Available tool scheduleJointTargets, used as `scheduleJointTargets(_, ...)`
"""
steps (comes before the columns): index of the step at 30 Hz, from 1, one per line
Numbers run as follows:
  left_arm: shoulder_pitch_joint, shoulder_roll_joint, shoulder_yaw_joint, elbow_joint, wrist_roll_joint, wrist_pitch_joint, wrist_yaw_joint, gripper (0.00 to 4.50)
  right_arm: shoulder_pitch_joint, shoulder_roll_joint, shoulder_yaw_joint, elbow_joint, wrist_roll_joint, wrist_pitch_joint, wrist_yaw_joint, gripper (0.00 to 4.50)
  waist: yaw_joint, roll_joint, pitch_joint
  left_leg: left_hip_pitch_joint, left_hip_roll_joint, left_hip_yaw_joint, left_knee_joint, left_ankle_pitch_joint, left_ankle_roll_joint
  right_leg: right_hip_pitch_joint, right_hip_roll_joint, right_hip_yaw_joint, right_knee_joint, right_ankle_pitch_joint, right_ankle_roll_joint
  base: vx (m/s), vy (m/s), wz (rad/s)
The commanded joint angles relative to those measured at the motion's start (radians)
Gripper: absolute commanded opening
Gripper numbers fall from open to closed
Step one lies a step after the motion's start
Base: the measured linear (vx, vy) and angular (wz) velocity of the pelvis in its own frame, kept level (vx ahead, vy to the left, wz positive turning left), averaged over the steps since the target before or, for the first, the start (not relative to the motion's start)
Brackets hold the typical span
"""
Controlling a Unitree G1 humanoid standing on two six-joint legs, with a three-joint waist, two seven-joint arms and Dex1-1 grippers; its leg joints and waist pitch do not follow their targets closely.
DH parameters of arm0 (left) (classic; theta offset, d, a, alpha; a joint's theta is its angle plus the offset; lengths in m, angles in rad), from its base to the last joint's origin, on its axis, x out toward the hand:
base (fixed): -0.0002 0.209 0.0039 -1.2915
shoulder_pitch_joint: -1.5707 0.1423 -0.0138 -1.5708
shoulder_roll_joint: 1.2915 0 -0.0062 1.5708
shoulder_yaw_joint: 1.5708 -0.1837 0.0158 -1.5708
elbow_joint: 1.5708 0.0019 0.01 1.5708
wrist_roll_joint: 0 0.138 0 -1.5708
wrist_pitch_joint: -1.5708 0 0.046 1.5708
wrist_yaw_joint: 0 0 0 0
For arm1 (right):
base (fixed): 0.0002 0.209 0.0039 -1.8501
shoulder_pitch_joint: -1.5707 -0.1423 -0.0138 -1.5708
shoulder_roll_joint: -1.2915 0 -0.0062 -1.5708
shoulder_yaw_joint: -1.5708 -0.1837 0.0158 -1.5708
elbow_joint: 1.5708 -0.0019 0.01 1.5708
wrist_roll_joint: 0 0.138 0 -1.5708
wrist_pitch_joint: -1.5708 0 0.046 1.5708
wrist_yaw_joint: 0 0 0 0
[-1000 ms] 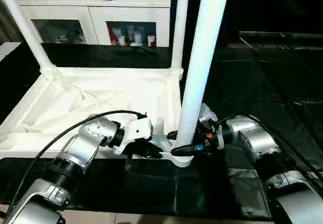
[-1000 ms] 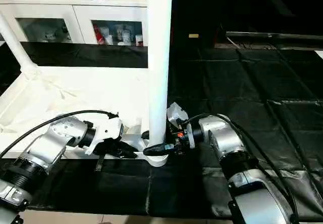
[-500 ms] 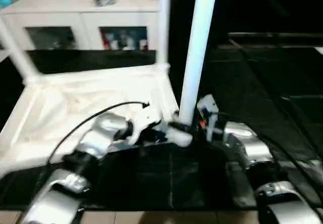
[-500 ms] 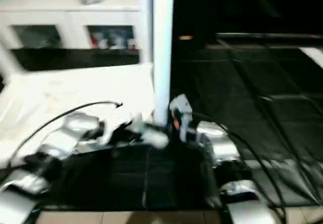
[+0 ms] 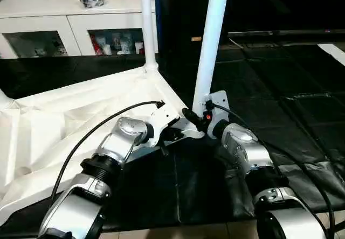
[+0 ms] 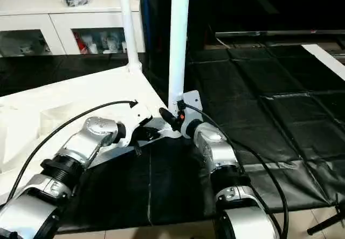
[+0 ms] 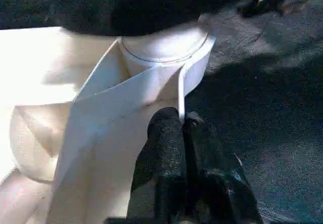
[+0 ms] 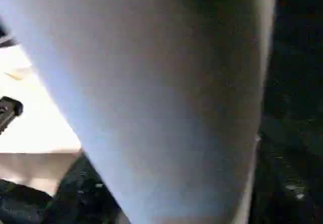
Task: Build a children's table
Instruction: Rotate leg to tighten
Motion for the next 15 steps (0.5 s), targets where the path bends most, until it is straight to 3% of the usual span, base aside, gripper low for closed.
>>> scheduleJointTargets(1,0.003,0.002,-0.02,-0.025,-0.001,-0.048,-0.024,0.0,0.034,0.027,0.062,0.0,0.02,0.031,0.081,3.25,0.012,0.008,-0.057,-0.017,-0.018,0.021,-0.076,-0.293,0.059,0.061,-0.034,0.028,-0.071,-0.36,-0.178,0.0,0.0,0.0)
scheduleJointTargets(4,0.02,0.024,-0.03,-0.04,-0.004,-0.057,-0.06,0.0,0.083,-0.042,0.081,-0.062,0.022,0.024,0.176,3.36,0.015,0.004,-0.061,-0.018,-0.017,0.025,-0.072,-0.251,0.063,0.063,-0.032,0.032,-0.062,-0.287,-0.205,0.0,0.0,0.0)
scheduleJointTargets(5,0.025,0.032,-0.035,-0.045,-0.004,-0.063,-0.073,0.0,0.099,-0.066,0.084,-0.084,0.025,0.023,0.21,3.48,0.023,0.003,-0.063,-0.015,-0.017,0.03,-0.067,-0.226,0.078,0.063,-0.03,0.034,-0.058,-0.243,-0.223,0.0,0.0,0.0)
scheduleJointTargets(7,0.039,0.052,-0.046,-0.057,-0.005,-0.087,-0.113,0.0,0.15,-0.151,0.079,-0.153,0.048,0.031,0.314,3.73,0.032,0.001,-0.067,-0.022,-0.014,0.03,-0.065,-0.173,0.094,0.072,-0.031,0.036,-0.048,-0.183,-0.235,0.0,0.0,0.0)
scheduleJointTargets(10,0.049,0.071,-0.051,-0.06,-0.005,-0.115,-0.138,0.0,0.214,-0.25,0.075,-0.24,0.073,0.052,0.425,3.93,0.043,0.001,-0.067,-0.022,-0.013,0.03,-0.062,-0.133,0.107,0.074,-0.027,0.033,-0.043,-0.129,-0.247,0.0,0.0,0.0)
scheduleJointTargets(12,0.056,0.079,-0.052,-0.067,-0.009,-0.12,-0.153,0.0,0.266,-0.319,0.076,-0.323,0.102,0.09,0.506,4.03,0.055,0.0,-0.066,-0.022,-0.01,0.031,-0.06,-0.135,0.118,0.077,-0.026,0.035,-0.043,-0.132,-0.242,0.0,0.0,0.0)
scheduleJointTargets(15,0.066,0.078,-0.044,-0.08,-0.019,-0.116,-0.146,0.0,0.318,-0.396,0.063,-0.419,0.155,0.136,0.585,4.37,0.063,-0.004,-0.062,-0.022,-0.012,0.034,-0.063,-0.178,0.109,0.071,-0.028,0.033,-0.053,-0.227,-0.216,0.0,0.0,0.0)
